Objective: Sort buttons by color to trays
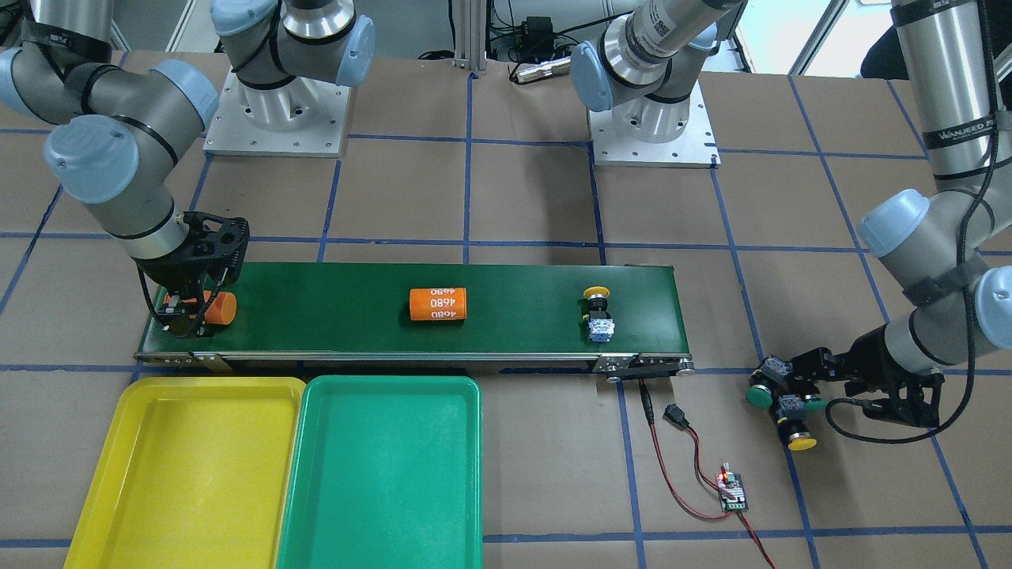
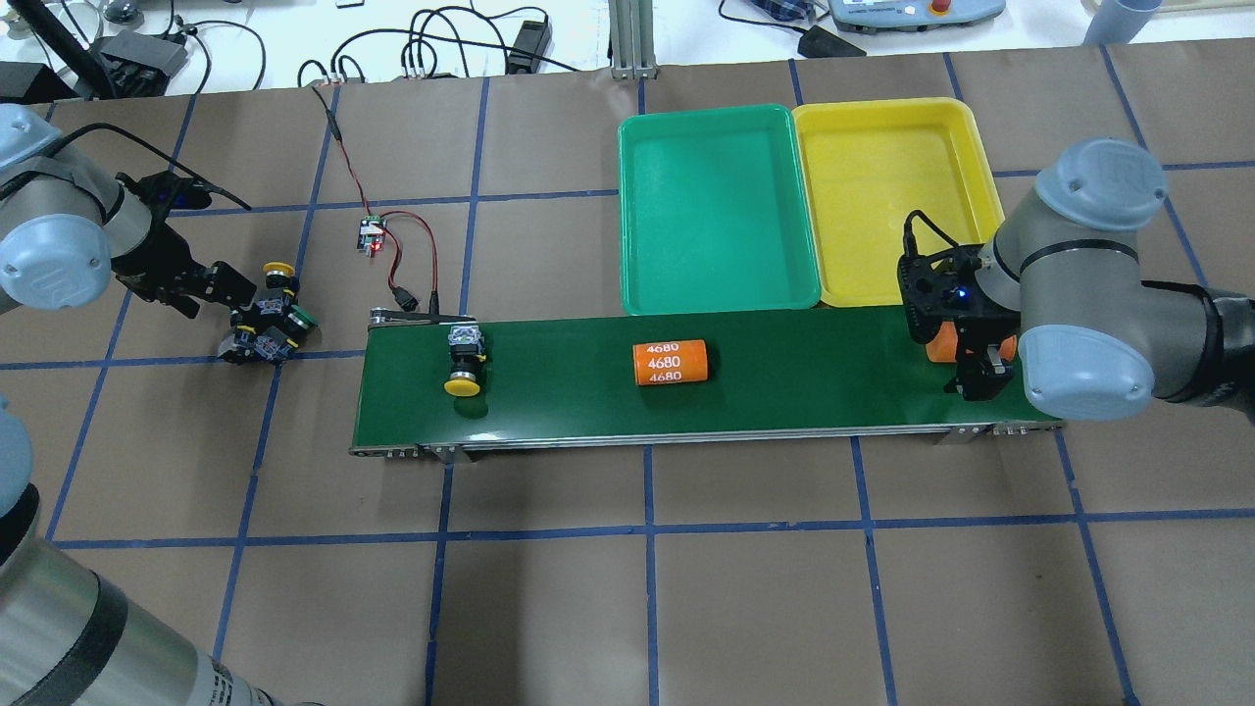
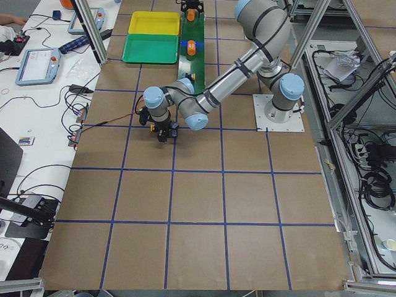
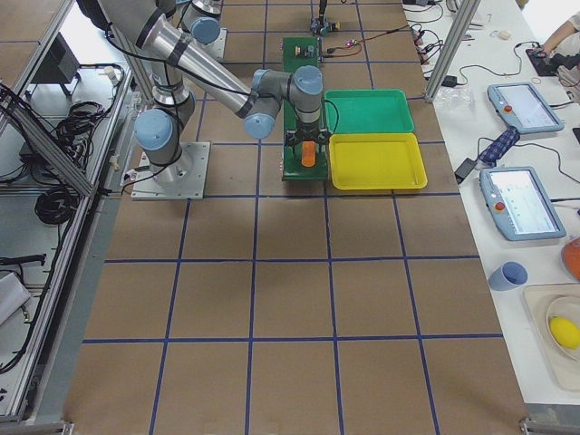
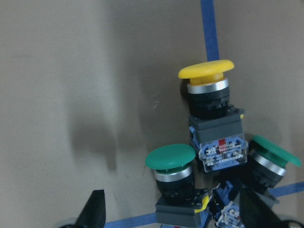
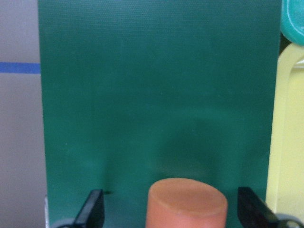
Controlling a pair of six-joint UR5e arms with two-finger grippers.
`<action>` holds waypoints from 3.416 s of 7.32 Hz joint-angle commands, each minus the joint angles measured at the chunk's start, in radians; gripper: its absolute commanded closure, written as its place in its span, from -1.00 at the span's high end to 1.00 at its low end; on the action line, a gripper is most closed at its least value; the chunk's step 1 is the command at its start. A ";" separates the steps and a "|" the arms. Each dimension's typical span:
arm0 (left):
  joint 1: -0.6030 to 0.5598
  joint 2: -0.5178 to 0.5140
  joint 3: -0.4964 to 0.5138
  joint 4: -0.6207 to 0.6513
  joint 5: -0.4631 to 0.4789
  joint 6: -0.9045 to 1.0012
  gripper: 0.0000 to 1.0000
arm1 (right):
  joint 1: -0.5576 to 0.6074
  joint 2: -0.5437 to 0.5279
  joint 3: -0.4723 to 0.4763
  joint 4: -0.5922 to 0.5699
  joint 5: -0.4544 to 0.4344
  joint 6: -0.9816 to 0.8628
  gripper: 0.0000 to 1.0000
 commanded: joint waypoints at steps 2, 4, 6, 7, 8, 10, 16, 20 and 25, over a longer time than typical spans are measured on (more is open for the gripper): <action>0.002 -0.002 0.000 -0.007 0.002 0.003 0.90 | -0.039 -0.005 0.003 0.001 0.001 -0.010 1.00; 0.002 -0.004 0.000 -0.006 0.001 0.003 0.73 | -0.024 -0.012 0.008 -0.001 0.017 -0.004 1.00; 0.002 -0.004 0.000 -0.006 0.001 0.003 0.43 | 0.051 -0.008 0.008 0.001 0.034 -0.002 1.00; 0.002 -0.004 0.000 -0.007 0.002 0.001 0.35 | 0.116 -0.008 0.003 -0.001 0.030 0.004 1.00; 0.002 -0.004 0.000 -0.006 0.002 0.003 0.30 | 0.152 -0.003 -0.001 -0.004 0.027 0.007 1.00; 0.004 -0.004 0.000 -0.007 0.001 0.003 0.29 | 0.151 0.005 -0.005 -0.018 0.013 0.006 1.00; 0.001 -0.027 0.001 -0.009 0.005 0.001 -1.00 | 0.059 -0.011 0.009 -0.001 0.027 0.004 1.00; -0.054 0.113 0.023 -0.121 0.004 -0.002 -1.00 | 0.176 -0.011 0.002 -0.002 0.047 0.130 1.00; -0.273 0.231 0.000 -0.221 -0.007 -0.146 -1.00 | 0.284 -0.002 -0.001 -0.015 0.045 0.268 1.00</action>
